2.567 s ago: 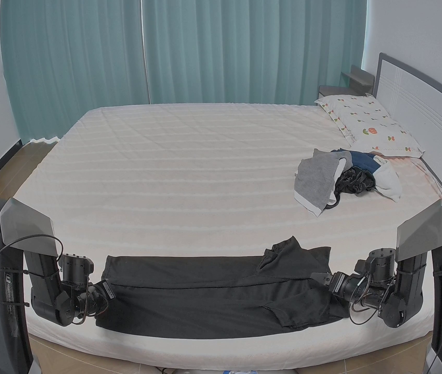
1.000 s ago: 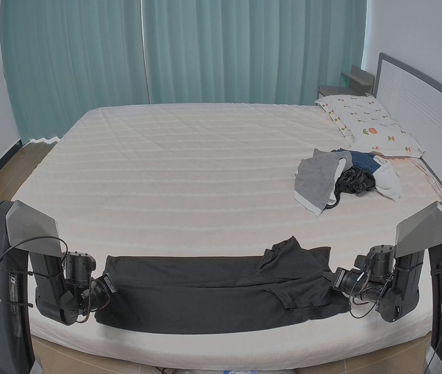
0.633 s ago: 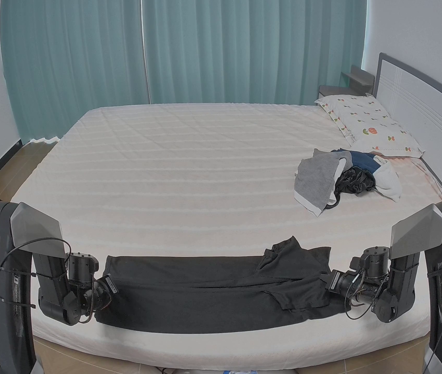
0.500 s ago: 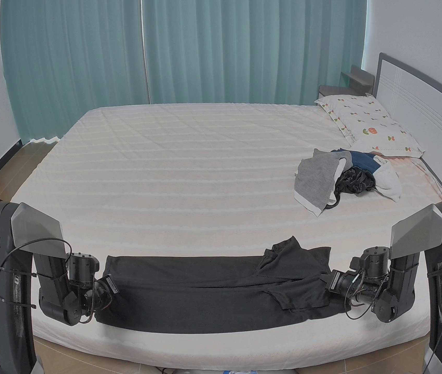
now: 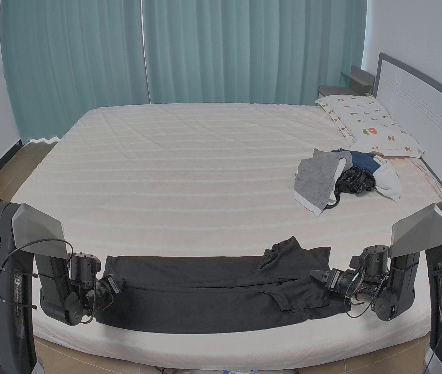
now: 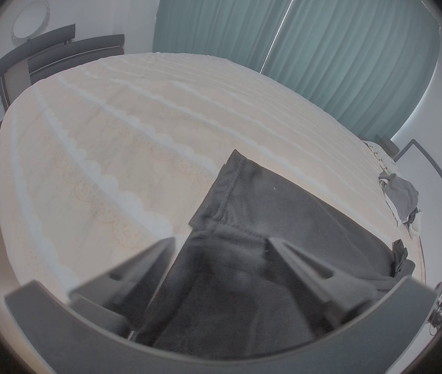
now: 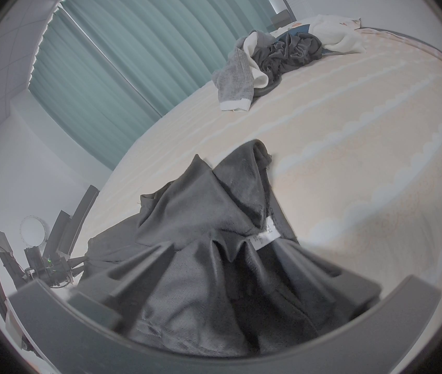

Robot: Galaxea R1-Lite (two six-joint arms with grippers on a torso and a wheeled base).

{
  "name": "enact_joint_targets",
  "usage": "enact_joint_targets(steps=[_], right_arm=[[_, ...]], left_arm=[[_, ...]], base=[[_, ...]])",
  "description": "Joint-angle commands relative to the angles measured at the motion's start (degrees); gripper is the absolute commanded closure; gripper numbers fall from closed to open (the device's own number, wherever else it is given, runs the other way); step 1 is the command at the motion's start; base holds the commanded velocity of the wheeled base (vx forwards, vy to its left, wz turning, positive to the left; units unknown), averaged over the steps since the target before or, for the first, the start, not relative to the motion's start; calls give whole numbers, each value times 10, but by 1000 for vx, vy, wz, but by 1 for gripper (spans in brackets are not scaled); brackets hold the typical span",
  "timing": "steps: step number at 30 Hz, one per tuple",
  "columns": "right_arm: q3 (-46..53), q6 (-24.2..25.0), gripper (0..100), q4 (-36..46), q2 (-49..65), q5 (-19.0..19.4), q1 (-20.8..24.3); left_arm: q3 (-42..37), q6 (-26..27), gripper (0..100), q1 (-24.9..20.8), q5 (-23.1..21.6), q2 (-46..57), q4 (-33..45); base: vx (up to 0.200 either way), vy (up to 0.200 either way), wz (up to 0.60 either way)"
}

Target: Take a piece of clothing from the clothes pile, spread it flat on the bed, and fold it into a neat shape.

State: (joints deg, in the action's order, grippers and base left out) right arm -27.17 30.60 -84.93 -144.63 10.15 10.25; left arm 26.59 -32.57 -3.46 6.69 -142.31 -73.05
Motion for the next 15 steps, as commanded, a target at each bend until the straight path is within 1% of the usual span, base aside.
enact_joint_targets(steps=[1,2,5,8,10,12,14,15], right_arm=[[1,1,0,-8,8,0,-5],[5,6,0,-23,21,0,-10],[9,8,0,-30,40,1,-18],[5,8,0,-23,60,1,-22],[-2,7,0,-18,64,1,-22],[-22,7,0,-1,65,1,-17],[-37,6,0,18,66,1,-14],[-57,5,0,48,71,1,-7]], left_arm=[[-2,-1,0,-2,1,-1,0],[-4,-3,0,-1,1,1,0],[-6,-6,0,4,-1,5,-1],[-3,-63,0,20,-11,29,0],[-2,-82,0,28,-28,41,0],[-6,-87,0,32,-48,49,0],[-7,-88,0,33,-55,51,0],[-7,-92,0,34,-56,51,0]], base=[[0,0,0],[0,0,0],[0,0,0],[0,0,0],[0,0,0],[0,0,0],[0,0,0],[0,0,0]])
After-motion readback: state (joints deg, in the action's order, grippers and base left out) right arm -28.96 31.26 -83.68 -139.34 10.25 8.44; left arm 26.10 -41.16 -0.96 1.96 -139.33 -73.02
